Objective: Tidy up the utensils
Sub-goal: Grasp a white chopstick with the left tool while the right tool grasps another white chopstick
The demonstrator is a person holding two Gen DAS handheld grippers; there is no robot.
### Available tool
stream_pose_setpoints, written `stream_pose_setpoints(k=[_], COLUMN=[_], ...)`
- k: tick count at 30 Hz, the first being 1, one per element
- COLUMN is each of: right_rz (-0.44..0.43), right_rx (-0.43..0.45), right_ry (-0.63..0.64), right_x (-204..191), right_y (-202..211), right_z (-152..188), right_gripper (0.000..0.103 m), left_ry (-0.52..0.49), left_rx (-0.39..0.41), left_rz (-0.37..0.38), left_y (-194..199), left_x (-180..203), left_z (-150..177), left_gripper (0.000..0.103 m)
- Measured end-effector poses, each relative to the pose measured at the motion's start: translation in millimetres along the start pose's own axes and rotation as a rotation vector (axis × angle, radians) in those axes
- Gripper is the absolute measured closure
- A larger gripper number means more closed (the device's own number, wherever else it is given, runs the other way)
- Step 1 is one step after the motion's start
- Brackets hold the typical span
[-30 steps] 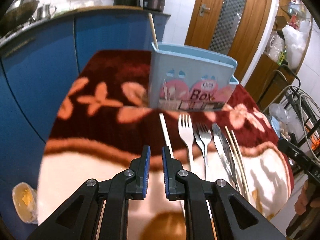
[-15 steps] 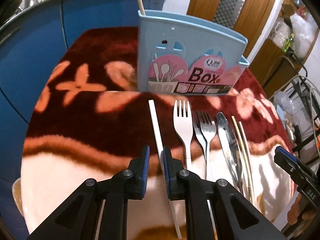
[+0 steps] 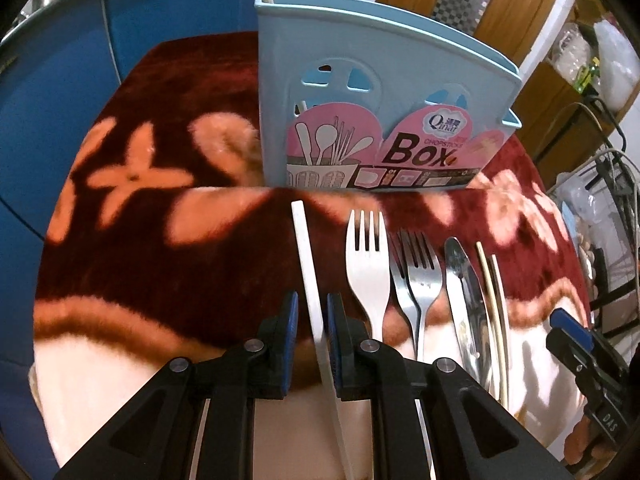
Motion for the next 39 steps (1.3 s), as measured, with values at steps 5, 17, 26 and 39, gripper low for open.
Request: stream_pose_setpoints(k=[5,17,26,39], right_rz=[0.012,-0.010,0.064,0.078], right_rx=[-0.011,-0.078,-0.171,-0.302], right_ry=[0.013,0.027,0.079,0.096], right_x=[-2.4,-18.8,-31.5,-36.4], right_y=[-0.3,-11.9,-32.7,-54.7], right_z=[-0.9,0.2,0.4,-7.1], right_gripper=[0.059,0.059,0.061,0.076], left_ry=[0.041,0.107,0.072,0.051], left_rx=[0.008,0.114,0.215,0.289], left_rz=[0.039,0.136,0.088,0.104], left_y=[0.2,27.3,53.8,65.6], left_x=[-4.9,-21.1,-27.9,-23.9], left_z=[1.8,18.2,19.1,17.6], left_gripper=[0.092,0.097,0.097,0.097])
Point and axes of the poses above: each gripper's, at about its wrist camera, not at the fingertips, and y roughly against the way its jaws point, x to its right, z to its underside, the point moved 8 cm from there along -y, roughly the way its jaws point, and after that the axes turned 4 degrees about -x, right-handed, at the moved point
